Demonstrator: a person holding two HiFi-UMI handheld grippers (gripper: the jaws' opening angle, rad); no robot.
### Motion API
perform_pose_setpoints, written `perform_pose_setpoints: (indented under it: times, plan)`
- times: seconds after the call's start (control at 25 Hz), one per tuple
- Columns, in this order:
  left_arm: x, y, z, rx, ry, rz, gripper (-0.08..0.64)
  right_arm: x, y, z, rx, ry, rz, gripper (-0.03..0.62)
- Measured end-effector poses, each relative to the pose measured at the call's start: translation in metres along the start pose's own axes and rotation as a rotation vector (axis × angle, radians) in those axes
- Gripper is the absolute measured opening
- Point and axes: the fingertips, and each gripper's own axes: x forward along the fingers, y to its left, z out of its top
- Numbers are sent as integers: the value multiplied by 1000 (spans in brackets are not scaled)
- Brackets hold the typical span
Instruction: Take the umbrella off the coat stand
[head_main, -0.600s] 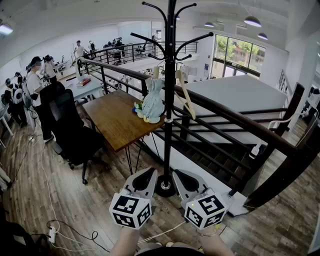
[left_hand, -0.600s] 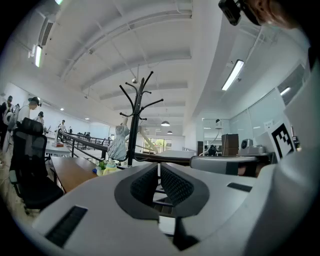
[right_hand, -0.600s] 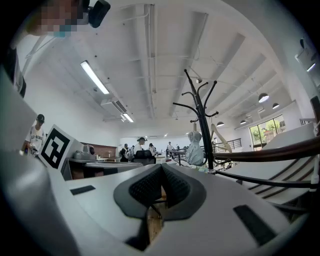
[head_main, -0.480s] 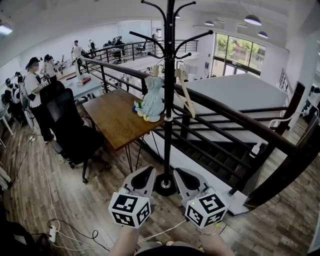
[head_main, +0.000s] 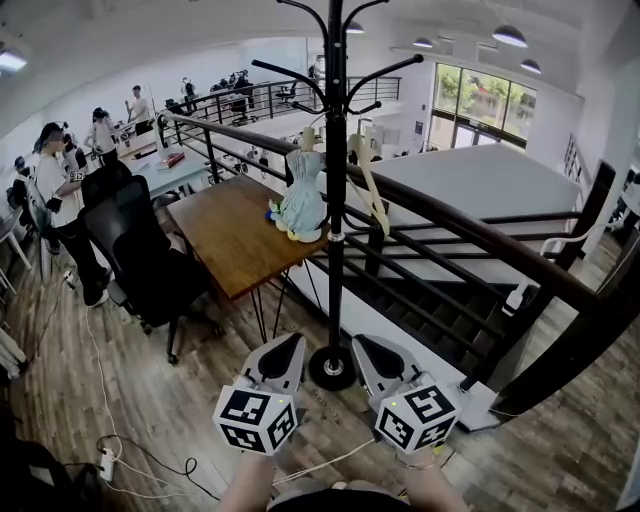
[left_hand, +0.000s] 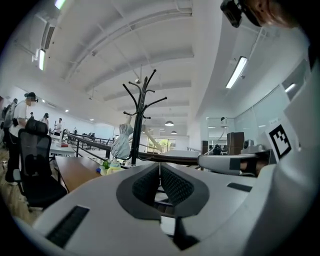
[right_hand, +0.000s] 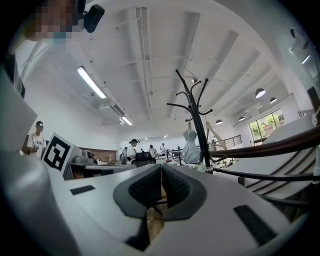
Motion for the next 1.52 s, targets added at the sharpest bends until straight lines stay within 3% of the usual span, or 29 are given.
perform_pose_setpoints:
  times: [0.36, 0.64, 0.96, 1.32, 1.52]
  plan:
    - [17, -23, -23, 6, 46, -3, 15, -20, -22, -27, 41, 31, -1, 29]
    - [40, -13, -28, 11, 63, -11, 15, -3, -40, -34, 49, 37, -9, 29]
    - [97, 49, -25, -29, 21, -29, 15, 60, -75, -25, -13, 10, -55, 29]
    - [167, 150, 14, 1, -28, -86, 15, 187, -102, 2, -38, -51, -104, 29]
    - [204, 195, 29, 17, -44, -155, 15, 250, -113, 12, -70, -82, -139, 29]
